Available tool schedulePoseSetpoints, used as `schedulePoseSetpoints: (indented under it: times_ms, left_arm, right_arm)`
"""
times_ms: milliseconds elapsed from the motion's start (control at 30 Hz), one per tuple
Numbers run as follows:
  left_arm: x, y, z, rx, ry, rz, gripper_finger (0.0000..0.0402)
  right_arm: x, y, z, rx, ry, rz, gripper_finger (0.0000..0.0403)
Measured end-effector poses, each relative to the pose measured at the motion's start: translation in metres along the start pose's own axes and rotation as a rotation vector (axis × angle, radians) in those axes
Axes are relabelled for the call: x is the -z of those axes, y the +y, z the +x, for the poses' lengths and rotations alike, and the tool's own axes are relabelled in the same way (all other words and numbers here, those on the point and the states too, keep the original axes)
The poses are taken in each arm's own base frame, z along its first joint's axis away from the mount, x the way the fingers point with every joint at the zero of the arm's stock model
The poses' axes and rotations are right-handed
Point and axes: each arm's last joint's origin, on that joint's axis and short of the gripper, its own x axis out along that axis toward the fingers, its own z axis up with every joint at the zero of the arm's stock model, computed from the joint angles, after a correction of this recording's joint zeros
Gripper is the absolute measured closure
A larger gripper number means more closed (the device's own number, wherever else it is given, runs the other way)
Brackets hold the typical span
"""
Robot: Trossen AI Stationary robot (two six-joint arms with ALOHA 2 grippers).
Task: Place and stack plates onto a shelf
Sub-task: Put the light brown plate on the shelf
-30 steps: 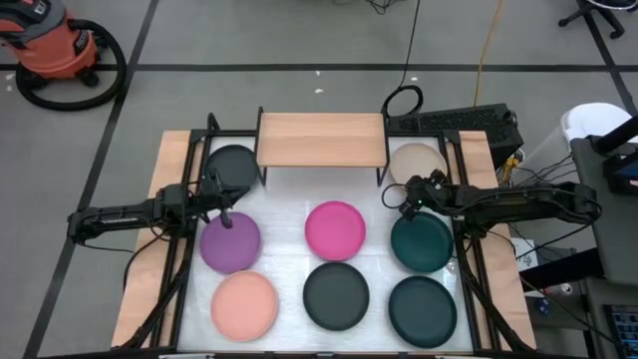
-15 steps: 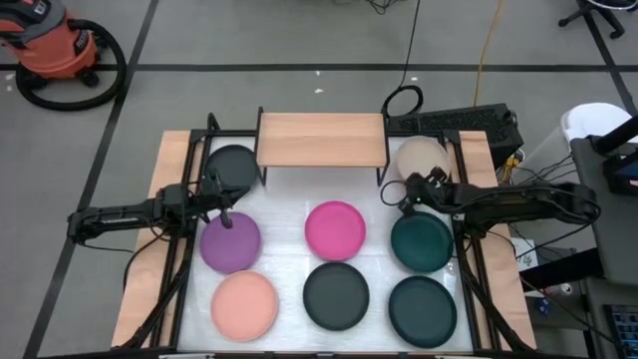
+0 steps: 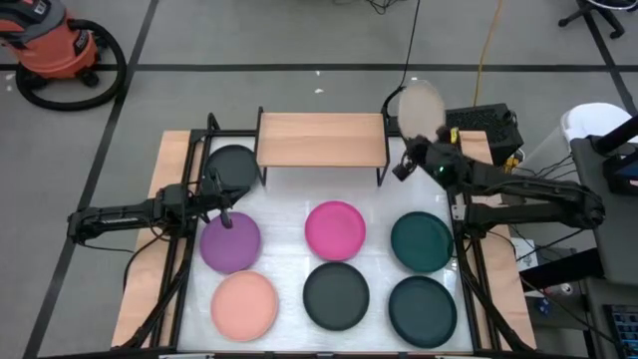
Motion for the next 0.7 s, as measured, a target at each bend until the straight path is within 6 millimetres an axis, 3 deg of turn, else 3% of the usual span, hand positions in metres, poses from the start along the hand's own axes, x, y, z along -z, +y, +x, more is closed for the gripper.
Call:
schedulePoseSetpoints:
  times_ms: [133,233,467,700]
  left_arm:
    - [0.000,0.000,0.000,0.000,0.000,0.000,0.0398]
    - [0.000,0.000,0.000,0.000,0.000,0.000,0.0398]
    - [0.000,0.000,0.000,0.000,0.000,0.000,0.0398]
    - [0.000,0.000,0.000,0.000,0.000,0.000,0.0398]
  right_arm:
    - [-0.040,0.007,0.004,-0.185,-0.100,-0.042,0.0402]
    - [-0.054,0.022,0.017,-0.302,-0.102,-0.090,0.0402]
    - [-0.049,0.062,0.053,-0.407,-0.011,-0.264,0.0402]
    - [-0.033,0.083,0.074,-0.432,0.078,-0.338,0.0403]
